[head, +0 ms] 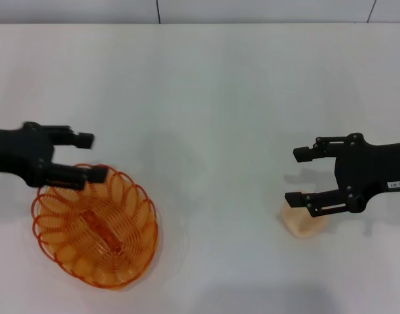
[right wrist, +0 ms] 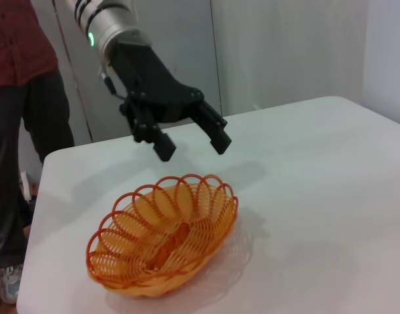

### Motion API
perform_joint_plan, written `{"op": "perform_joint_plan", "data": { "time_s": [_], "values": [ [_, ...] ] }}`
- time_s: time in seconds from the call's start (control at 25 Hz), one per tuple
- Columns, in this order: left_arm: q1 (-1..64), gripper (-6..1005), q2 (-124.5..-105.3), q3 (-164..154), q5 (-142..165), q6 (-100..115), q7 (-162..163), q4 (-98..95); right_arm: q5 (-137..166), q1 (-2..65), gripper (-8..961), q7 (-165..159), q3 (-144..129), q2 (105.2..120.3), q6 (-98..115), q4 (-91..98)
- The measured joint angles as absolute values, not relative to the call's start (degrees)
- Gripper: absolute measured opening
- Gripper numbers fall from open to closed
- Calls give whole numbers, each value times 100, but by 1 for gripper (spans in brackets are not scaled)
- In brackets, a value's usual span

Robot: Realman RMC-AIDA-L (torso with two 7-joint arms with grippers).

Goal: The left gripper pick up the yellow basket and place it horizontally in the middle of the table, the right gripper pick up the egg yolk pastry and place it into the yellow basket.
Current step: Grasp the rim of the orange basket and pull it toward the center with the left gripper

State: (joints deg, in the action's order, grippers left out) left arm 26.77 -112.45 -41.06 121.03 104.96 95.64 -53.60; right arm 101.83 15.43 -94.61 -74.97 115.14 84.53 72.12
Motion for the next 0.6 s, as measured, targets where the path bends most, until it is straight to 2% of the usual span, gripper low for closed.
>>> {"op": "perform_joint_plan", "data": {
  "time_s": [0.16,0.6],
  "values": [
    [2715,822,-11234,-4080,12548,10452,10262,-5939,10161,1550,800,-9474,-7497,11514,8455,7213],
    [3264,804,-11028,-4091,14300,10658,11061,-6329,10089,1569,801,-9648,-7487,11522,8455,7262]
  ]
}}
